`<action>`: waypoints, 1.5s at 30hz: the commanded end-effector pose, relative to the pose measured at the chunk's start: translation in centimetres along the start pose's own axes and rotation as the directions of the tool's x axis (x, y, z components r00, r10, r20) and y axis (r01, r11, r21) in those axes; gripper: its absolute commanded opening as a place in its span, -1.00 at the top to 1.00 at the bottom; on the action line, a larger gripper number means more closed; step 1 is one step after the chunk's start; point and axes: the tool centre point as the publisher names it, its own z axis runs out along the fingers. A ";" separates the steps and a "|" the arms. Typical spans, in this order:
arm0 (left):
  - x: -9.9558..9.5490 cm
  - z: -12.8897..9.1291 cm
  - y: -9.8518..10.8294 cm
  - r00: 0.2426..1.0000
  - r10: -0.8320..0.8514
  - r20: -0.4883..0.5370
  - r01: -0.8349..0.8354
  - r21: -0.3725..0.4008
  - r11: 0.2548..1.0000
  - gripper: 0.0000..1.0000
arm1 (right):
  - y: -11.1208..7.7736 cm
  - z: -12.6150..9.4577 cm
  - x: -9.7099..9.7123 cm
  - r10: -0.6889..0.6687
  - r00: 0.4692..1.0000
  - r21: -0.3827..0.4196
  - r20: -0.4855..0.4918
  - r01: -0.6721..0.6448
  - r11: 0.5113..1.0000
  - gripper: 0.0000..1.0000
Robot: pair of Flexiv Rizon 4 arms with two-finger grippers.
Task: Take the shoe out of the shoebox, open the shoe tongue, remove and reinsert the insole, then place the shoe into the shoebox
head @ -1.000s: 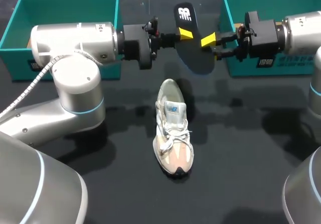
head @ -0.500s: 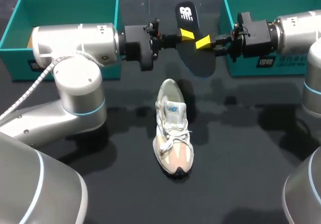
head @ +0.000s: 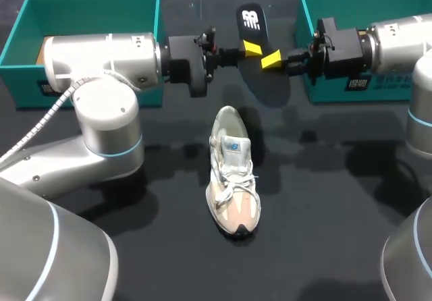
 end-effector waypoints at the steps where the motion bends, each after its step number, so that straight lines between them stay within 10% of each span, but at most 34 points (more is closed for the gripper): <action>1: 0.1 0.2 0.0 1.000 0.005 -0.003 -0.005 -0.003 1.000 1.00 | 0.1 0.3 0.1 -0.003 1.000 0.008 -0.004 0.004 1.000 0.33; 14: 0.1 0.1 0.1 1.000 0.008 0.003 -0.008 -0.008 1.000 1.00 | 0.2 1.3 0.2 0.013 0.999 0.048 -0.033 -0.012 0.999 0.58; 17: 0.1 0.1 0.1 1.000 0.006 0.004 -0.006 -0.009 1.000 1.00 | 0.1 1.4 0.2 0.011 0.999 0.046 -0.037 -0.010 0.999 1.00; 26: 0.0 -0.3 0.1 1.000 -0.030 0.005 0.030 0.016 0.999 1.00 | -0.2 1.5 0.3 -0.002 0.999 0.027 -0.032 0.003 1.000 1.00; 27: -0.1 -0.5 0.1 0.999 -0.043 0.001 0.043 0.023 0.999 0.24 | -0.2 1.4 0.3 -0.004 1.000 0.023 -0.031 0.005 1.000 1.00; 28: -0.2 -0.8 0.1 0.999 -0.054 -0.002 0.054 0.025 0.998 -1.00 | -0.2 1.2 0.2 -0.008 1.000 0.020 -0.029 0.008 1.000 1.00; 40: 0.4 -8.1 0.0 0.908 -0.222 -0.355 0.243 0.014 0.970 -1.00 | 0.4 -1.3 -1.3 -0.071 0.997 0.023 -0.002 0.071 0.997 1.00; 45: 0.4 -8.1 0.0 0.908 -0.222 -0.355 0.243 0.014 0.970 -1.00 | 0.6 -1.5 -1.9 -0.112 0.993 0.037 -0.042 0.113 0.993 1.00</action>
